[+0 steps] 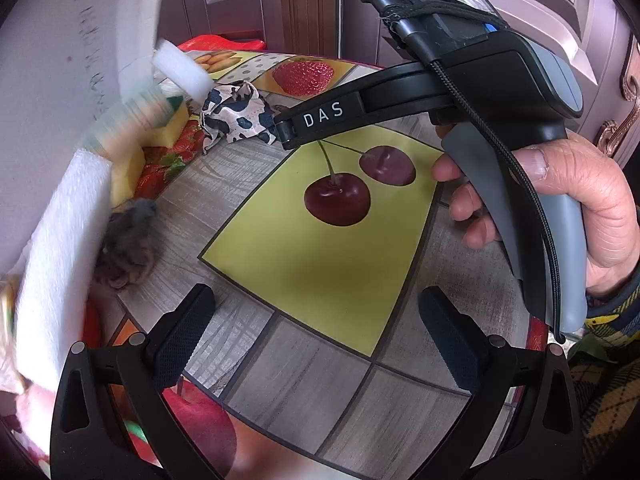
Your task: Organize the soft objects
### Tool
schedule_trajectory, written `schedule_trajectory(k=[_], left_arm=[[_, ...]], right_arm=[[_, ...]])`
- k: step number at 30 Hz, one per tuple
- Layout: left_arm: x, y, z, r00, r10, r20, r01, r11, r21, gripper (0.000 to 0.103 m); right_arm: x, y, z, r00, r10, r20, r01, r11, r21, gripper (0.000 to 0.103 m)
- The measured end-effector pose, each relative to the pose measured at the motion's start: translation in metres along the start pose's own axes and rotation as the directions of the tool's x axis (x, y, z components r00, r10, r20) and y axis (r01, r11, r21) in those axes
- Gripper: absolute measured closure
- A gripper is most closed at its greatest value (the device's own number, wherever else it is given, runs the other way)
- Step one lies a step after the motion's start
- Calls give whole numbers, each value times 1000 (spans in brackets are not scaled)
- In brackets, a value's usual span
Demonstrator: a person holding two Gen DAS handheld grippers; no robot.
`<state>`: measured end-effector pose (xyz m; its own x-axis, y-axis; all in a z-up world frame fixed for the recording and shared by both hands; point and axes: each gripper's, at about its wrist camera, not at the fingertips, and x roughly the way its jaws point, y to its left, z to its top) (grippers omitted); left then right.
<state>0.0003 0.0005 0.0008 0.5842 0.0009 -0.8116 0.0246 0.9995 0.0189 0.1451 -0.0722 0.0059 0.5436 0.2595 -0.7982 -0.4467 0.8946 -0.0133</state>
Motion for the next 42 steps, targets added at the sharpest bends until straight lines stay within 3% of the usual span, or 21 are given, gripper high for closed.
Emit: schedule_trajectory(k=[42], left_arm=[[0,0,0,1000,0,0,0,1000,0,1]], right_arm=[[-1,3,0,1000,3,-1,-3,1000,-6,0]])
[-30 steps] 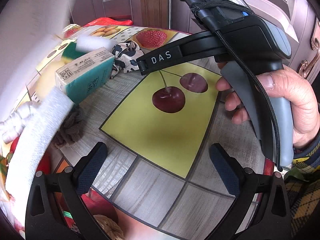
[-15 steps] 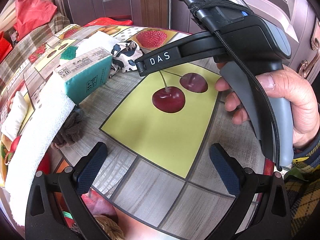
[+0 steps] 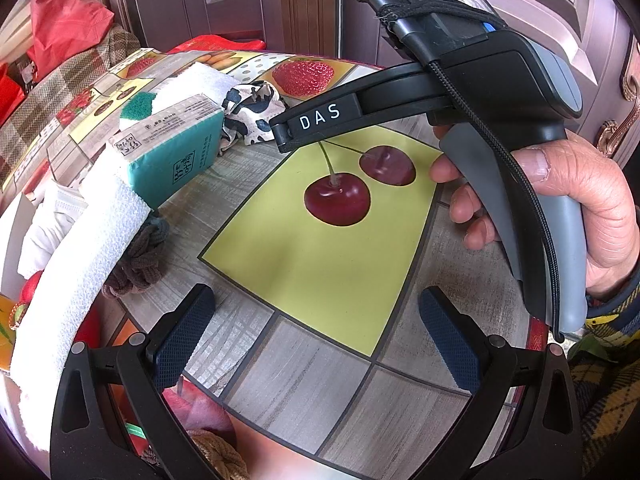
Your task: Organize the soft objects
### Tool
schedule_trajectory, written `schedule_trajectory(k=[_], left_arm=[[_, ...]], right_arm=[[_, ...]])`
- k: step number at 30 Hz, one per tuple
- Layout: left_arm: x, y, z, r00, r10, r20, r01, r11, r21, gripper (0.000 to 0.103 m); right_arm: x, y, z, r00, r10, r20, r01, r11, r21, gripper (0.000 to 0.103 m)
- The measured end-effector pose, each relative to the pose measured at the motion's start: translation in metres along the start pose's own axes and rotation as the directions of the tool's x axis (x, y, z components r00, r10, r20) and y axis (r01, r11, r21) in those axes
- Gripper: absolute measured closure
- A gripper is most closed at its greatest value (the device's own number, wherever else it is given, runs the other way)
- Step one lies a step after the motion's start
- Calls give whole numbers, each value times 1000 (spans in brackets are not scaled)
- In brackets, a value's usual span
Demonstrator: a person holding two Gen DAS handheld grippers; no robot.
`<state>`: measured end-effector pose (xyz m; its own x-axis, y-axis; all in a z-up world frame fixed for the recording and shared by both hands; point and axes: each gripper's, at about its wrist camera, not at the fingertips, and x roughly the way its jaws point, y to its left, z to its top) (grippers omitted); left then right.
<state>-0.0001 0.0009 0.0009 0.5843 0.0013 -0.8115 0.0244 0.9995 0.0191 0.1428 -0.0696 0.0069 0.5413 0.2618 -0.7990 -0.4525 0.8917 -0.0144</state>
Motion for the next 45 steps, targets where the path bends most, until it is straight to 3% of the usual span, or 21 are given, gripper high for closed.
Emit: schedule_trajectory(k=[26,29,32,34,37,41,45], left_arm=[[-4,-7,1,1000,-26,11,26,999,36,1],[-30,-12,-10,994,-51,95,48,998,33,1],[-69,-3,-26,975,-84,205,90,996,-18,1],[-95,12,-38,962,-39,270,62,995,-75,0],[-120,42,-53,943,118,311,-64,982,-180,0],[-123,78,-73,933,263,245,-184,935,-303,0],[-110,80,-81,927,319,195,-253,919,-302,0]], right_arm=[[0,0,0,1000,2,0,-2,1000,1,0],[0,0,0,1000,2,0,-2,1000,1,0],[0,0,0,1000,2,0,-2,1000,1,0],[-1,0,0,1000,2,0,-2,1000,1,0],[-1,0,0,1000,2,0,-2,1000,1,0],[-1,-1,-1,1000,3,0,-3,1000,1,0],[0,1,0,1000,2,0,-2,1000,0,0]])
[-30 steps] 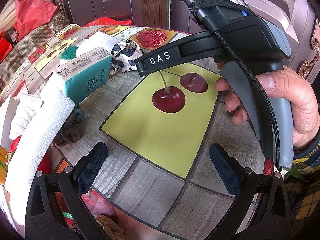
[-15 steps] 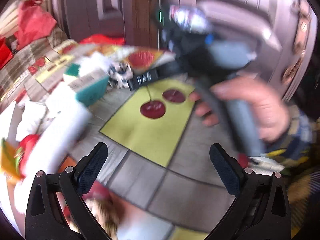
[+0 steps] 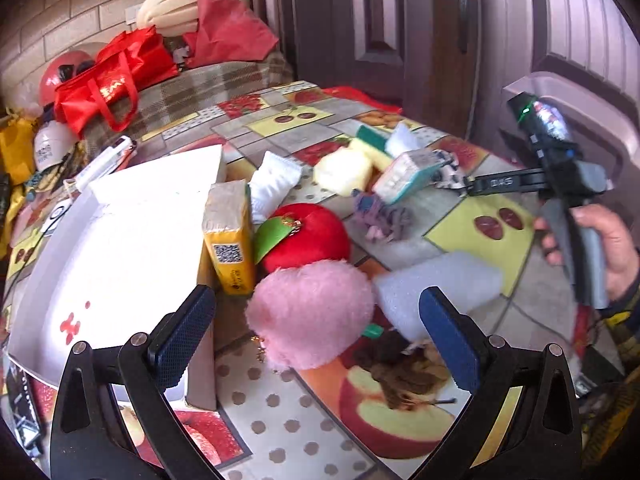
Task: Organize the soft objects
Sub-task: 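Grasp the pink fluffy ball with the left tool while the right tool grasps the cow-print cloth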
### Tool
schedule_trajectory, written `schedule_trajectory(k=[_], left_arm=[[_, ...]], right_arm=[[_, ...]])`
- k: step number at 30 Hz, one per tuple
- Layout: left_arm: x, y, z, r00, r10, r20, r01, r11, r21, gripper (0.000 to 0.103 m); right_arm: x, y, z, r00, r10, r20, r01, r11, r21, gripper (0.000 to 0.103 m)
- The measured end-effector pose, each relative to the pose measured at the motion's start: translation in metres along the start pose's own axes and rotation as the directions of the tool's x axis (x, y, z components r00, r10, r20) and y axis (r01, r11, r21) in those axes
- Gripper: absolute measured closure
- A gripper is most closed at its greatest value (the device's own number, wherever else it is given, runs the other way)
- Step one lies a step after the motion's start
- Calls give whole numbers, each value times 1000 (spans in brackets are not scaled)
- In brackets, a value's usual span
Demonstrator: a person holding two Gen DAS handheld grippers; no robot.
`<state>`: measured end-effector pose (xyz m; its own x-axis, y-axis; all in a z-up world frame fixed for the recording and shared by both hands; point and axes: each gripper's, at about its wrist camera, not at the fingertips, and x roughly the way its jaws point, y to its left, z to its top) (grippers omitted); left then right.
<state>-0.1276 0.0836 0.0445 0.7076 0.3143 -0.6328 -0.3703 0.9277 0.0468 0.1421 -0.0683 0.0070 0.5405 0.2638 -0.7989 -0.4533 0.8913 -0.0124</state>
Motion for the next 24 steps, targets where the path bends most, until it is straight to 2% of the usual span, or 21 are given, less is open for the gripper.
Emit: schedule_trajectory(k=[5,9,12,16,17,19,20,22,23,24], left_arm=[[17,6,1,999,11,-36,-13,999,-47,0],[30,6,4,996,54,-76,-57,998,-36,0],[36,8,3,995,33,-91,-38,998,-54,3],[37,6,3,996,-12,-91,7,998,-55,24],[36,5,3,996,-20,-89,15,998,-57,37],[36,5,3,996,-33,-88,27,998,-62,39],[36,6,3,996,-37,-84,32,997,-66,40],[33,9,2,996,-57,-69,51,995,-81,40],[32,10,2,996,-64,-63,59,995,-85,41],[31,10,2,996,-68,-57,63,994,-87,41]], right_arm=[[0,0,0,1000,1,0,-1,1000,1,0],[0,-1,0,1000,1,0,-1,1000,1,0],[0,-1,0,1000,2,0,-2,1000,1,0],[-3,2,1,1000,15,14,-15,1000,3,0],[-10,2,-1,998,52,31,-52,999,4,0],[-20,2,-3,980,184,80,-185,983,2,0],[-29,2,-4,952,278,128,-279,960,-8,0],[-46,6,-7,896,393,207,-389,919,-58,0],[-52,10,-7,879,416,235,-407,909,-86,0],[-57,14,-7,875,416,250,-400,910,-111,0]])
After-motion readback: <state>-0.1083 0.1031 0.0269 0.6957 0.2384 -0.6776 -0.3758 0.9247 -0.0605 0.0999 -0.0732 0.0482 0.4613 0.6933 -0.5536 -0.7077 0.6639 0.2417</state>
